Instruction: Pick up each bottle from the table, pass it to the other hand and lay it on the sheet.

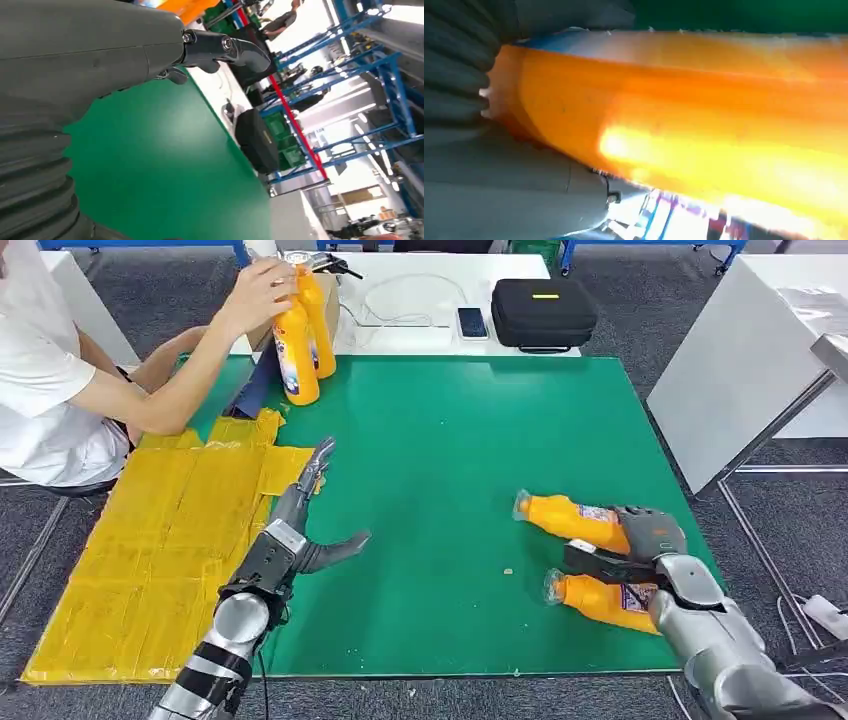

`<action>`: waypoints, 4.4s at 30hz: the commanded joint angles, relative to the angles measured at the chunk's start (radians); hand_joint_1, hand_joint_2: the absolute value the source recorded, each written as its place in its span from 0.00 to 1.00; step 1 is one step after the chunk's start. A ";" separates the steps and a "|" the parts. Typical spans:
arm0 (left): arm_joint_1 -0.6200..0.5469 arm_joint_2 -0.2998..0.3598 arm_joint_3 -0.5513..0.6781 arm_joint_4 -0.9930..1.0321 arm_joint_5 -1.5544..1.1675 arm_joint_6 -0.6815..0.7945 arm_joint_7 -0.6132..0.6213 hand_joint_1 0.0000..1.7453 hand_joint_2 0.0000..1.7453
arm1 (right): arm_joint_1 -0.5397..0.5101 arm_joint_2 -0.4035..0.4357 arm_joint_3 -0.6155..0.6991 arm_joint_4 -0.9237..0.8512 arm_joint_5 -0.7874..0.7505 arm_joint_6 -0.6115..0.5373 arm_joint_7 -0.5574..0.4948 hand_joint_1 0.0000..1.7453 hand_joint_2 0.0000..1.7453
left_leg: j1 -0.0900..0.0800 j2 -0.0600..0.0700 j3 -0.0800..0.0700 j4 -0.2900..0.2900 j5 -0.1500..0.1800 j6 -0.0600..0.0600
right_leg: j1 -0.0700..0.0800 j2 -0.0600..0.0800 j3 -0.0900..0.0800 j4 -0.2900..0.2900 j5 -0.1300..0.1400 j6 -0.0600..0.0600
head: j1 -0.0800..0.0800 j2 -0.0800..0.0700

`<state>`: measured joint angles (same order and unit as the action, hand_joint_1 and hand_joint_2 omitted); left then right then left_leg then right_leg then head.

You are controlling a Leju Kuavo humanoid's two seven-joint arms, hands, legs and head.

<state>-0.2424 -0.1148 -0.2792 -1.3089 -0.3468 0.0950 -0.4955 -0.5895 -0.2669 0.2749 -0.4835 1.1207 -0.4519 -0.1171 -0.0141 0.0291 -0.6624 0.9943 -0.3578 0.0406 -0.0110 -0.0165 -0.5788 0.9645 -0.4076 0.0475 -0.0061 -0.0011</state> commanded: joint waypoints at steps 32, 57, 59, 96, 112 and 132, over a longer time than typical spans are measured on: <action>-0.057 -0.041 -0.058 0.101 0.021 -0.071 0.030 0.00 1.00 | 0.244 0.443 -0.069 -0.656 -0.549 0.104 -0.254 1.00 1.00 | 0.002 -0.004 -0.007 0.000 -0.001 -0.003 | 0.000 0.000 -0.008 0.001 -0.004 -0.003 | 0.000 0.000; -0.115 -0.055 -0.064 0.159 0.145 -0.159 0.043 0.00 1.00 | 0.180 0.565 0.121 -0.236 -0.489 0.083 -0.310 1.00 1.00 | 0.001 -0.004 -0.008 0.000 0.000 -0.003 | 0.000 -0.001 -0.010 0.001 -0.003 -0.003 | 0.000 0.000; -0.116 -0.053 -0.064 0.160 0.146 -0.160 0.043 0.00 1.00 | 0.182 0.569 0.126 -0.234 -0.483 0.074 -0.313 1.00 1.00 | 0.002 -0.004 -0.007 0.000 -0.001 -0.004 | 0.000 0.000 -0.009 0.002 -0.004 -0.004 | 0.000 0.000; -0.124 -0.057 -0.038 0.196 0.224 -0.186 0.038 1.00 1.00 | 0.226 0.572 0.182 -0.324 -0.520 -0.007 -0.357 1.00 1.00 | 0.002 -0.006 -0.008 0.001 -0.001 -0.003 | 0.000 -0.002 -0.009 0.002 -0.005 -0.004 | 0.000 0.000; -0.146 -0.008 0.001 0.221 -0.248 0.373 0.080 1.00 1.00 | 0.352 0.524 0.169 -0.671 -0.612 0.008 -0.364 0.00 0.00 | 0.002 -0.006 -0.009 0.000 0.000 -0.003 | 0.000 -0.002 -0.010 0.002 -0.004 -0.004 | 0.000 0.000; -0.328 0.256 0.003 0.755 -1.224 0.603 0.584 1.00 1.00 | 0.375 0.435 0.302 -0.968 -0.749 0.014 -0.407 0.00 1.00 | 0.001 0.017 -0.001 -0.002 -0.003 -0.012 | 0.001 0.021 -0.011 0.003 0.002 -0.011 | 0.001 0.000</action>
<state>-0.5577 0.0042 -0.1442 -0.6947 -1.4141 0.7046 -0.1010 -0.1727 0.2236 0.5096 -1.4328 0.3995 -0.4261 -0.5215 -0.0134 0.0445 -0.6672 0.9932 -0.3600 0.0308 -0.0098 0.0003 -0.5916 0.9677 -0.4056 0.0382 -0.0053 -0.0011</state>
